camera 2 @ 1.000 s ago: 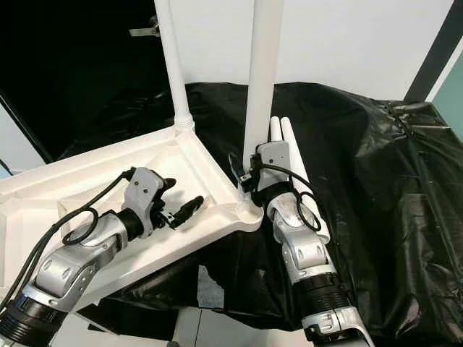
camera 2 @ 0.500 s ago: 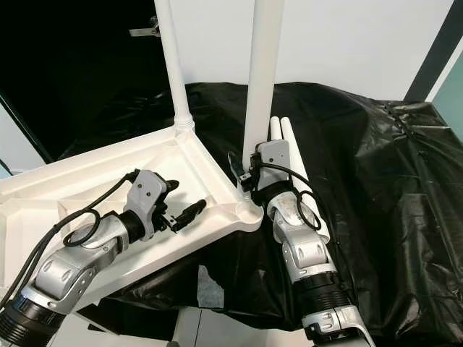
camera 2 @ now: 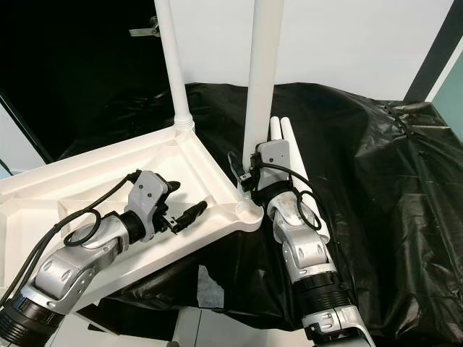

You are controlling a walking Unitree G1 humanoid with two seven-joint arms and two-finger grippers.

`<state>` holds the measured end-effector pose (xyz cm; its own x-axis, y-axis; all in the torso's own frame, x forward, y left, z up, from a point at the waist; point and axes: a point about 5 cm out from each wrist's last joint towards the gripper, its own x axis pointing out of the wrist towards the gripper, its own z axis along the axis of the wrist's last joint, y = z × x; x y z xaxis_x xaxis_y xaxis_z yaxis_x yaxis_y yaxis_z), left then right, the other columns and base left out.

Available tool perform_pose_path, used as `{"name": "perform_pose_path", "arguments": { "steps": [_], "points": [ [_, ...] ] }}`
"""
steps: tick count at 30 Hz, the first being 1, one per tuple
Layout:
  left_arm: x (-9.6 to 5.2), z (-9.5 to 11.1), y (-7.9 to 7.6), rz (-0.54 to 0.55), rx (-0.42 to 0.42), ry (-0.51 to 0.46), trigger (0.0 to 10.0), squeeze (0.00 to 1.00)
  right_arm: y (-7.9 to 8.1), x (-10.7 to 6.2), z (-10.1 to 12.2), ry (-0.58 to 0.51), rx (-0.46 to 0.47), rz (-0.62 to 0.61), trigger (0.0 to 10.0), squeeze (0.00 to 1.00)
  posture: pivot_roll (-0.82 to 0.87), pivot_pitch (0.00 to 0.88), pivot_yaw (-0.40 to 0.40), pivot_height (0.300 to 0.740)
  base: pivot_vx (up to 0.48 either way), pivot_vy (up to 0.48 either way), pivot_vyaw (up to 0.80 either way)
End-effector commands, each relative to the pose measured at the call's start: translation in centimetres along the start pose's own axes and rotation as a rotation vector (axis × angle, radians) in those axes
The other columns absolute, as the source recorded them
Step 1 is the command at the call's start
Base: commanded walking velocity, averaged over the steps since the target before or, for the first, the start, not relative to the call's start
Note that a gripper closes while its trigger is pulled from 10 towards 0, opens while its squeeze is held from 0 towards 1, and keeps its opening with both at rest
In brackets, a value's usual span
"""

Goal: Building children table

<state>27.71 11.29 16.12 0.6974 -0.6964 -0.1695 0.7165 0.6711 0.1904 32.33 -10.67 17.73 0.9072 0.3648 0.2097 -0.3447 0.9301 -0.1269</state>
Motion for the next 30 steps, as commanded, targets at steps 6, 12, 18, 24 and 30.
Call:
{"name": "perform_pose_path", "arguments": {
  "steps": [6, 12, 18, 24, 30],
  "points": [
    [-0.3, 0.4, -1.8, -0.290, 0.015, -0.002, 10.0, 0.00, -0.1, 0.1, 0.3, -0.013, 0.004, -0.001, 10.0, 0.00, 0.11, 0.000, -0.004, 0.740, 0.000, 0.000, 0.00],
    [-0.4, 0.0, -2.2, -0.310, 0.003, 0.010, 10.0, 0.00, 0.2, 0.2, 0.3, -0.015, 0.009, 0.004, 10.0, 0.00, 0.11, 0.000, -0.003, 0.740, 0.000, 0.000, 0.00],
    [-0.4, 0.0, -2.3, -0.313, 0.008, 0.012, 10.0, 0.00, 0.3, 0.1, 0.2, -0.014, 0.013, 0.010, 10.0, 0.00, 0.11, 0.000, -0.006, 0.740, 0.000, 0.000, 0.00],
    [-0.3, 0.2, -2.4, -0.321, 0.009, 0.007, 10.0, 0.00, 0.3, 0.1, 0.2, -0.010, 0.018, 0.011, 10.0, 0.00, 0.11, 0.000, -0.015, 0.740, 0.000, 0.000, 0.00],
    [-0.6, 0.0, -2.7, -0.342, 0.000, 0.018, 10.0, 0.00, 0.6, -0.8, -1.1, 0.039, 0.059, -0.016, 10.0, 0.00, 0.10, 0.000, -0.009, 0.740, 0.000, 0.000, 0.00]
  ]
}}
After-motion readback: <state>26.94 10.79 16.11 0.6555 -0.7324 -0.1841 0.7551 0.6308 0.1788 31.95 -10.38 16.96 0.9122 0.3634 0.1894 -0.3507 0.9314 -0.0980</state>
